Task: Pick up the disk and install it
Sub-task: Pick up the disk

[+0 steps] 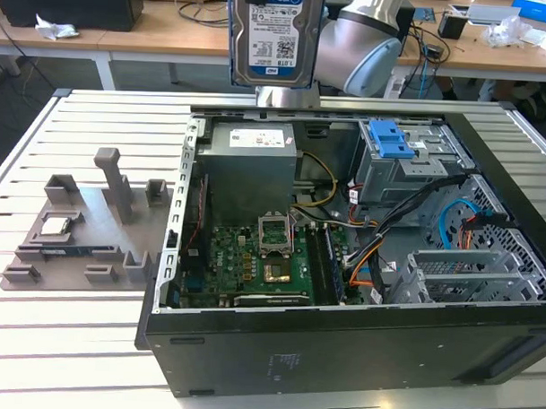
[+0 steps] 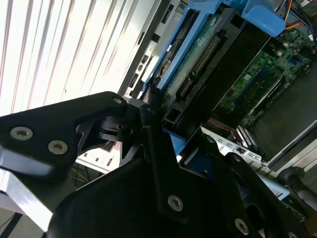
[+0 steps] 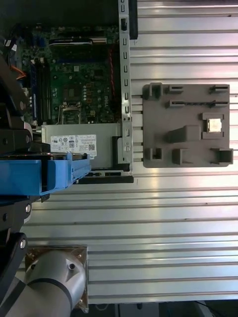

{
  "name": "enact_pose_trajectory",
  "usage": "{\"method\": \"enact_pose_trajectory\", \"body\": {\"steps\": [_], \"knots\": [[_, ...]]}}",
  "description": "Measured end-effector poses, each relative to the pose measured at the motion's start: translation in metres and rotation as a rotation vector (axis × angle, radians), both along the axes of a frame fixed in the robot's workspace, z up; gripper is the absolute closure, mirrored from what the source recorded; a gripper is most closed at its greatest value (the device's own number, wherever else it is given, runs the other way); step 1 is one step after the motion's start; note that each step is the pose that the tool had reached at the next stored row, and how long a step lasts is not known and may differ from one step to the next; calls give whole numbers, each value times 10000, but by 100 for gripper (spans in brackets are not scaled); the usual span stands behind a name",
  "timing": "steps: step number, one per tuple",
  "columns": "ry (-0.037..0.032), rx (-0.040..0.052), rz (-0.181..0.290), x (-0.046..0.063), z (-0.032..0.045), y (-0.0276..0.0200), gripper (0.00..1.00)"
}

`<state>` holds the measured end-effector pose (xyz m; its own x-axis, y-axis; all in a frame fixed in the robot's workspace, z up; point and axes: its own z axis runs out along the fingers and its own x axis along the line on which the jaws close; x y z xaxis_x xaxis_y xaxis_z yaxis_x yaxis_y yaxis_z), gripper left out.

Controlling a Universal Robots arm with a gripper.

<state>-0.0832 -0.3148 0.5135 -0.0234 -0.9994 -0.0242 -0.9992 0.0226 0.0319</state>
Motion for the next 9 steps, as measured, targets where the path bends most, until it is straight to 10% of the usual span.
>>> {"method": "enact_pose_trajectory", "body": {"steps": [9], "knots": [[0,0,0,43,0,-21,63]]}}
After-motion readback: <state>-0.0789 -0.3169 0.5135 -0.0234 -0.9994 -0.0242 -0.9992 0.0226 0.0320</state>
